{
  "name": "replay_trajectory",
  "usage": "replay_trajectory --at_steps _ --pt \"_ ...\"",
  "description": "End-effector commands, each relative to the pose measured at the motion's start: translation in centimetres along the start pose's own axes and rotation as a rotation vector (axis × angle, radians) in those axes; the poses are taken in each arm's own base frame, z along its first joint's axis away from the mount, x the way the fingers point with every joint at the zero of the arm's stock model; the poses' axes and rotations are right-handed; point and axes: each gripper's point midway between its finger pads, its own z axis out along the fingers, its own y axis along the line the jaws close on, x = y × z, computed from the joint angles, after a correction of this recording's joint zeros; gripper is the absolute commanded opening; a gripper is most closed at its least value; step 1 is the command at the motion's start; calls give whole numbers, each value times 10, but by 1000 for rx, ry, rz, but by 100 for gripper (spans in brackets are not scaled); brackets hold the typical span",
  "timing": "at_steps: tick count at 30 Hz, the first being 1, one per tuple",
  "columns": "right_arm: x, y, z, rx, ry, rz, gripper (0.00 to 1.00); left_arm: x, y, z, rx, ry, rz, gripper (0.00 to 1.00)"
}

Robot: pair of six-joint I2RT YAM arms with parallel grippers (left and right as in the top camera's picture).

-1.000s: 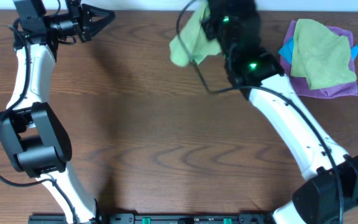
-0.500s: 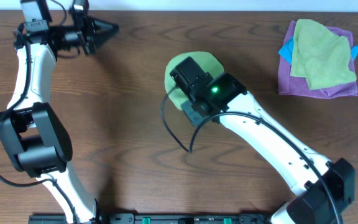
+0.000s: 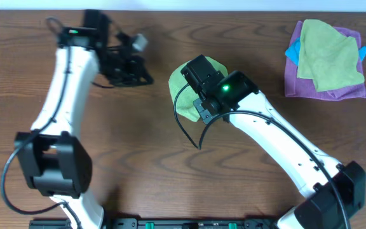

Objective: Fold the cloth

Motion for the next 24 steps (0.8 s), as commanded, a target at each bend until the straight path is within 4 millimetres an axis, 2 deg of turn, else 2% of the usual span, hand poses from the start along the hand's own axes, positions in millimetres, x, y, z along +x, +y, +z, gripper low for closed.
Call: replay_trajectory --at_steps 1,4,7,12,14,15,16,17,18,19,21,22,24 --pt "-10 -6 -5 -3 -59 25 2 23 7 44 -137 106 20 6" --pt "-27 -13 -6 22 -124 58 2 39 4 70 -188 144 -38 6" --pt "-42 -39 -5 85 -189 199 1 49 4 91 -166 149 -127 6" --pt "-59 -54 0 -4 -237 294 2 45 8 123 -118 74 -195 6" --pt "-57 -65 3 11 -232 315 11 41 10 135 -102 29 -200 6" --pt "-56 -70 4 18 -227 314 29 40 11 140 -96 12 -208 6" --pt "-53 -75 5 25 -216 308 64 41 11 145 -90 1 -227 10" --pt "-50 -79 7 34 -202 298 82 42 11 148 -87 -2 -232 17" --pt "-45 -83 8 44 -184 287 86 45 10 153 -85 -1 -226 29" --pt "-40 -90 10 61 -162 281 86 47 8 156 -82 0 -219 37" --pt "-29 -104 16 87 -128 304 85 53 1 164 -76 11 -216 44" --pt "-26 -109 19 82 -117 321 81 56 -5 168 -72 18 -215 49" --pt "-21 -109 23 23 -97 341 76 60 -17 175 -69 28 -188 53"
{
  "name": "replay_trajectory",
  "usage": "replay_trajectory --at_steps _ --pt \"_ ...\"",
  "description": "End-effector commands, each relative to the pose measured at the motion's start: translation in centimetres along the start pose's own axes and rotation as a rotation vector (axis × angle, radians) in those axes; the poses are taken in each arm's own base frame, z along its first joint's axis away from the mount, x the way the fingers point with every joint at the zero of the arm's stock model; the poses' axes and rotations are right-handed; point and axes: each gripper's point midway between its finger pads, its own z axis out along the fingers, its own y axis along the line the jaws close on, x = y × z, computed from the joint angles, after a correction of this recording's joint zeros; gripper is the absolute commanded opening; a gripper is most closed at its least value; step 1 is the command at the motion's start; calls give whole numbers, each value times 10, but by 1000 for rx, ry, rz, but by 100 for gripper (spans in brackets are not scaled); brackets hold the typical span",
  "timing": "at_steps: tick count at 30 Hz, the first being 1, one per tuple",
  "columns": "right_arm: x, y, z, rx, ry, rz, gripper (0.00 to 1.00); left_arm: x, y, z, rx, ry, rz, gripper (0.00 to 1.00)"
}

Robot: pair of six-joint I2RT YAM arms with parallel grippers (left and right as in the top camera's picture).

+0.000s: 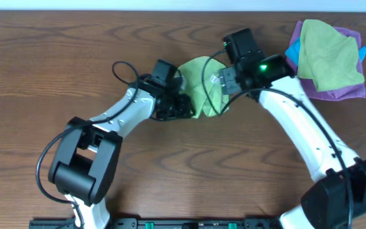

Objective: Fold the cloth

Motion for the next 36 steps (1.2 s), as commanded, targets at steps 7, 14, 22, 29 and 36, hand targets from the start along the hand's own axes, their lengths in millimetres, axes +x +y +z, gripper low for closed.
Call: replay_trajectory --at_steps 7,14,22,29,36 --pt "38 26 -2 -255 151 19 66 12 -10 29 -190 -80 -5 43" --pt "73 32 15 -249 237 -26 66 -4 10 43 -313 -159 107 52" --pt "73 33 20 -253 224 -45 65 -34 31 26 -503 -291 249 49" --pt "70 36 19 -270 214 -41 65 -46 45 12 -629 -360 264 10" --pt "67 42 18 -304 203 -37 64 -58 36 -1 -672 -359 386 6"
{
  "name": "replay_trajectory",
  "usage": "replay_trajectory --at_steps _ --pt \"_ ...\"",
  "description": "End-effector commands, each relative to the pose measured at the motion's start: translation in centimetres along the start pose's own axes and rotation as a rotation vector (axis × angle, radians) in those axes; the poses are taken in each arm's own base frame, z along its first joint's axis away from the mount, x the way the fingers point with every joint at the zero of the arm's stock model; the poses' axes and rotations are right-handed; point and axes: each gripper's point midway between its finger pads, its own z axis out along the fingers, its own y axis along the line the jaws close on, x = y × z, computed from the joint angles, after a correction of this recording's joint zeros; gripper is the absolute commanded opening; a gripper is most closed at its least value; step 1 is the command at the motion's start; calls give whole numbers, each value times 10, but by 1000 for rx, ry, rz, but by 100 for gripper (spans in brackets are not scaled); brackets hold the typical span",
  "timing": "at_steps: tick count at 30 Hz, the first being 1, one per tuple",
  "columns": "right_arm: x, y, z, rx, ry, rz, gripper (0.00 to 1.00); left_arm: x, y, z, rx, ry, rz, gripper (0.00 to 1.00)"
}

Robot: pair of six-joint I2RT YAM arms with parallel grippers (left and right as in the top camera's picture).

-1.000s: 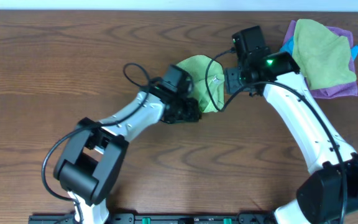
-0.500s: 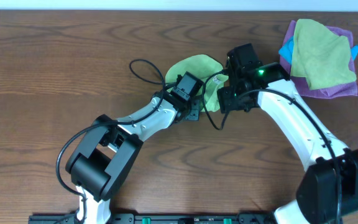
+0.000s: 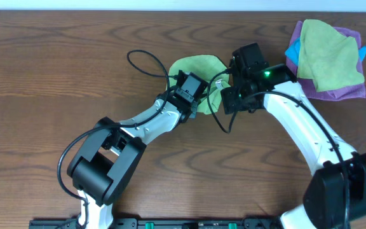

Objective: Fold the cloth

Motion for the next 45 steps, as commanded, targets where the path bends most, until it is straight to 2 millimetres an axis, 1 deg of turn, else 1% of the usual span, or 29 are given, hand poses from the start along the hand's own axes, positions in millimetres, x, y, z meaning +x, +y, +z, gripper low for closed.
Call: replay_trajectory --at_steps 1,4,6,8,9,11,15,16,17,18,19,22,23,25,27,28,31,32,33,36,40,42,43,45 --pt "0 10 -6 -37 -16 -36 64 -18 6 -12 -65 -26 144 6" --pt "-1 11 -6 -37 -21 -36 64 -40 31 -41 -209 -16 305 6" --pt "-4 11 -6 -39 -32 -36 64 -49 46 -60 -283 19 418 6" --pt "-7 12 -6 -44 -43 -37 64 -50 58 -75 -330 77 519 6" --pt "-8 14 -6 -52 -48 -37 64 -50 67 -86 -371 112 567 6" --pt "-10 17 -6 -73 -57 -38 63 -53 81 -101 -441 138 597 6" --pt "-15 23 -7 -105 -75 -41 64 -54 98 -118 -534 184 667 6" --pt "-15 23 -7 -105 -77 -41 64 -54 100 -119 -541 189 677 12" --pt "-16 23 -7 -106 -80 -41 64 -53 102 -119 -541 195 678 39" --pt "-16 23 -7 -106 -82 -42 64 -51 101 -117 -526 201 675 84" --pt "-17 23 -7 -106 -82 -42 64 -47 98 -114 -493 212 672 95" --pt "-15 23 -7 -106 -77 -41 65 -31 89 -109 -390 264 657 95" --pt "-14 24 -7 -111 -71 -41 64 -26 89 -109 -377 281 645 95" --pt "-10 32 -8 -159 -54 -47 64 -15 94 -113 -389 323 597 95" --pt "-5 45 -10 -227 -44 -123 64 0 98 -117 -371 386 562 95" --pt "-4 48 -11 -238 -44 -161 65 9 97 -119 -345 422 538 95" --pt "-4 49 -10 -236 -60 -313 69 40 89 -121 -247 531 375 95" --pt "-5 48 -11 -232 -73 -371 70 53 84 -118 -206 571 277 95" --pt "-7 46 -11 -227 -81 -377 69 59 83 -115 -197 581 219 95" --pt "-17 43 -11 -219 -116 -371 69 71 84 -98 -204 581 64 95" --pt "-26 40 -11 -195 -151 -373 68 89 75 -77 -158 593 -130 95" --pt "-28 41 -12 -195 -163 -375 69 88 74 -68 -160 561 -203 95" --pt "-29 41 -12 -195 -166 -375 69 84 75 -64 -167 537 -231 99" --pt "-30 41 -12 -195 -169 -375 69 73 74 -57 -165 484 -317 91"
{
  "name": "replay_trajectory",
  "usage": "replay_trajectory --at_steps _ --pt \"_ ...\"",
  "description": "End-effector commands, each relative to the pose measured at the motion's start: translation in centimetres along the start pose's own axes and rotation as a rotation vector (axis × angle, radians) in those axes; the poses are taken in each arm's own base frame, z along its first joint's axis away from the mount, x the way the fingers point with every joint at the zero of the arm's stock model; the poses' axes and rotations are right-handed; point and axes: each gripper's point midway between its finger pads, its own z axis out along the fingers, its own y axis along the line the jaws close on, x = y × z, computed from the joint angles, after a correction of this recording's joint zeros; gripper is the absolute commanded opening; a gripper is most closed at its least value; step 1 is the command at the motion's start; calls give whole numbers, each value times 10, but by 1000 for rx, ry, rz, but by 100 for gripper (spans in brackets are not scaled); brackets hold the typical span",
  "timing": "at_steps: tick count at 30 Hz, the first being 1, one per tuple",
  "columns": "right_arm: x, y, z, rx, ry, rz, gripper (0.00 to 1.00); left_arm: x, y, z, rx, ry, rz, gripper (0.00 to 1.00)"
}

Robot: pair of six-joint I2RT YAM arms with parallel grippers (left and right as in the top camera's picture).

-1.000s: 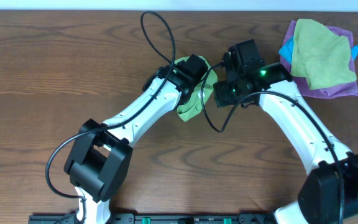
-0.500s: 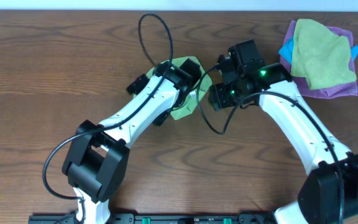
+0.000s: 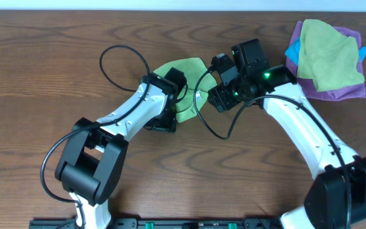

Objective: Fold the cloth

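A light green cloth (image 3: 188, 71) lies bunched at the middle back of the wooden table (image 3: 56, 76). The left arm's black wrist covers its left side. My left gripper (image 3: 162, 119) points down at the cloth's lower left edge, its fingers too dark to make out. My right gripper (image 3: 216, 98) sits against the cloth's right edge, with a black cable looping in front of it. Its fingers are also hidden, so whether either gripper holds the cloth cannot be told.
At the back right corner lies a stack of cloths (image 3: 326, 57): a green one on top, then a purple one, with a blue one peeking out. The left arm's cable (image 3: 116, 54) loops over the table left of the cloth.
The cloth lies a little further left and lower. My left gripper has moved from the cloth's middle to its lower left edge. The right gripper has shifted slightly left and stays by the right edge.
First the left arm was off at the back left and the right gripper was over the cloth. Then the cloth lay further right with a gripper at each side. Later the left gripper was on its middle. Now the cloth lies back toward the left between both grippers.
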Motion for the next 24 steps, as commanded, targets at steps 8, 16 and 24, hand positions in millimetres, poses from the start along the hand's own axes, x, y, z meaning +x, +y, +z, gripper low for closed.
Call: replay_trajectory --at_steps 8,16,24 --pt "0 -2 0 3 -4 -8 69 -35 26 4 90 -35 -575 89" --pt "2 -1 0 -2 4 2 68 -63 2 -1 433 73 -798 98" --pt "15 2 -1 -13 59 15 68 -65 -40 10 696 30 -576 99"
